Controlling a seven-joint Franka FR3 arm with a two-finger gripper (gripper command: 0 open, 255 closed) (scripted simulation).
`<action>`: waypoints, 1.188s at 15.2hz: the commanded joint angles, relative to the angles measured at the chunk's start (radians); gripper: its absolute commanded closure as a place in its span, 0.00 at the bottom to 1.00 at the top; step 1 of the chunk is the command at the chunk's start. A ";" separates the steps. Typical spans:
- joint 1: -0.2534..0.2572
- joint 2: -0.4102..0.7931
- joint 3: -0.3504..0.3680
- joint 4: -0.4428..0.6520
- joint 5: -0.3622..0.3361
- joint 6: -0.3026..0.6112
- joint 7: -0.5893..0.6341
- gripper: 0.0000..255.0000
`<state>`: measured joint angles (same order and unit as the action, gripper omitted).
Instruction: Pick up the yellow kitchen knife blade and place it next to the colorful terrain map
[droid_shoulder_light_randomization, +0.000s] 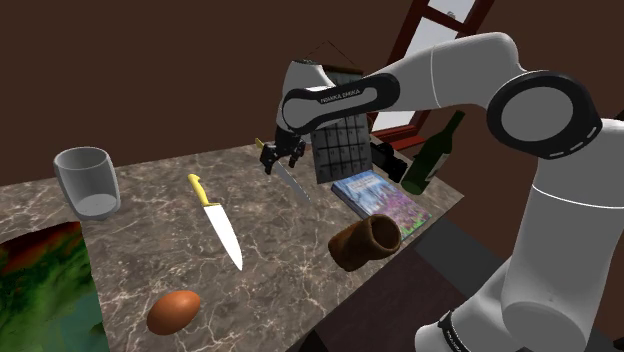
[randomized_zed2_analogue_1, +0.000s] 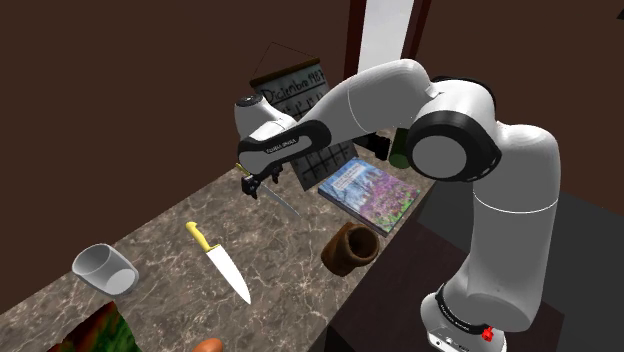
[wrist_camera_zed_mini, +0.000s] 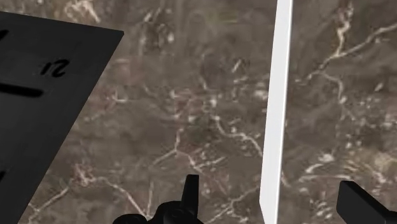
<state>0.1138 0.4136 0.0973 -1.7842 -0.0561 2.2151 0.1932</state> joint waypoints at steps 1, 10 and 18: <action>0.000 0.000 0.000 0.000 0.000 0.000 0.000 0.00; 0.000 0.000 0.000 0.000 0.000 0.000 0.000 1.00; -0.001 -0.037 0.002 0.029 0.005 -0.066 -0.004 1.00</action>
<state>0.1134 0.3854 0.0994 -1.7571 -0.0520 2.1603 0.1912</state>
